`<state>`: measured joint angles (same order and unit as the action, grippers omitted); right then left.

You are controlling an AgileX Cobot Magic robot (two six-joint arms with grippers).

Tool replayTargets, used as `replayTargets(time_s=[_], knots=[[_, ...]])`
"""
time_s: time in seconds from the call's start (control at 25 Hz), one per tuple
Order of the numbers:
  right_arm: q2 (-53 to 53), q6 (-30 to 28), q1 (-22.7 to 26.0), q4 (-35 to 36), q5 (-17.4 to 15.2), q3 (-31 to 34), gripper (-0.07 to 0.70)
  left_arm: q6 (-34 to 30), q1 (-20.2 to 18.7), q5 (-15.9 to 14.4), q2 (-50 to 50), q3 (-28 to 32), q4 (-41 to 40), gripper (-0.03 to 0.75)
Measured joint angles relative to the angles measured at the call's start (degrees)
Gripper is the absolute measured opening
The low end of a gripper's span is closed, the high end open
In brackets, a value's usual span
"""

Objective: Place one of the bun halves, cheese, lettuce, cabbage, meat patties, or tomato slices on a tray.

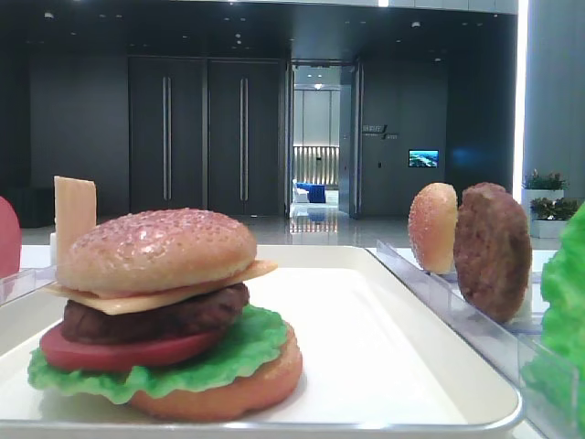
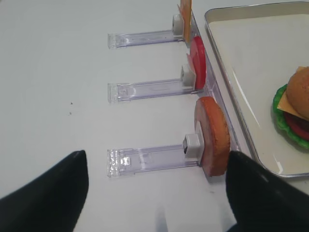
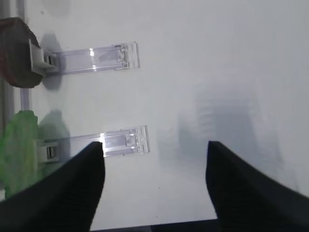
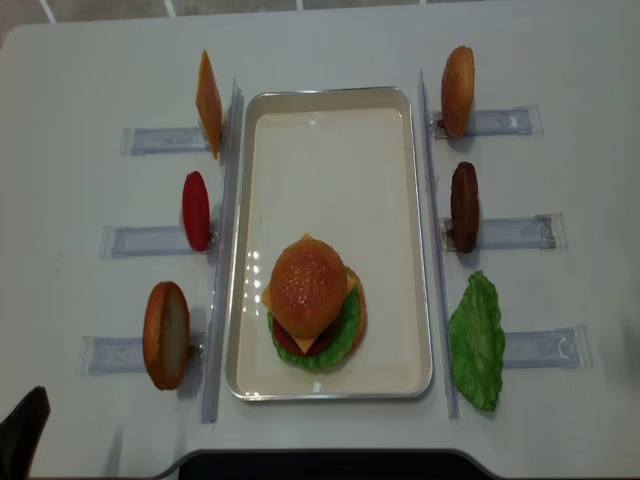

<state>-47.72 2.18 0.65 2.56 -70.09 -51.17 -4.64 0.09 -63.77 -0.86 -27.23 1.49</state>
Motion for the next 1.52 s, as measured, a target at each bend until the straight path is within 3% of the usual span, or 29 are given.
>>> replayTargets(time_s=[1.16, 1.36, 1.52], knots=[[46.8, 0.2, 0.0, -2.0, -0.2, 19.0, 0.433, 0.0, 0.0, 0.0, 0.0, 0.0, 0.0, 0.692], [48.0, -0.2, 0.0, -2.0, -0.3, 19.8, 0.432, 0.0, 0.0, 0.0, 0.0, 0.0, 0.0, 0.692], [48.2, -1.2, 0.0, -2.0, 2.9, 20.6, 0.429, 0.0, 0.0, 0.0, 0.0, 0.0, 0.0, 0.692]])
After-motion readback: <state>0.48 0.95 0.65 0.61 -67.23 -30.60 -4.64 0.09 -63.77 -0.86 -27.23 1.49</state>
